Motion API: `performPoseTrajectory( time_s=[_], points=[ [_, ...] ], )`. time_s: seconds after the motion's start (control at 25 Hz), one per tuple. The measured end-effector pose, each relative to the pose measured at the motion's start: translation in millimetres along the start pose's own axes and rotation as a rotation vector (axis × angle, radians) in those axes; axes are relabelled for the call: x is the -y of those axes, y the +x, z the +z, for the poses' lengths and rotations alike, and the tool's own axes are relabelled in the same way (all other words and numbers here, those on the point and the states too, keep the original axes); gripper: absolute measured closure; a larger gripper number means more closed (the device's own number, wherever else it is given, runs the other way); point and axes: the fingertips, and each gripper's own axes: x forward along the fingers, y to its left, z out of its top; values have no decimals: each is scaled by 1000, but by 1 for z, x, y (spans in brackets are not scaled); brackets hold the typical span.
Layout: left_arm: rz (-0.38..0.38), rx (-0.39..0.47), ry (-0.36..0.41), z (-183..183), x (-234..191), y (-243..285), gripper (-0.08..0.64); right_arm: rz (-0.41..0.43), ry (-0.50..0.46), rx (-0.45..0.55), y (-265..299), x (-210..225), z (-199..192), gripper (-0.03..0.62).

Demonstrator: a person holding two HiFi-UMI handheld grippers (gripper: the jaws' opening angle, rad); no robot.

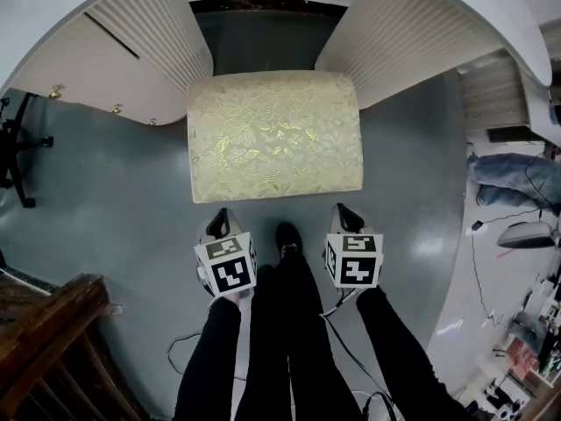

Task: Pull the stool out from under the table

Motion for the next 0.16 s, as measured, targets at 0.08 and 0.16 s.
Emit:
performPoseTrajectory(
  time_s=[0.08, 0.16],
  points=[
    [1, -2, -6, -1, 0, 1, 552, 1, -2, 1, 0, 1, 1, 591],
    [0, 0, -8, -1, 0, 1, 552, 3, -2, 0, 1, 1, 2, 591]
  ],
)
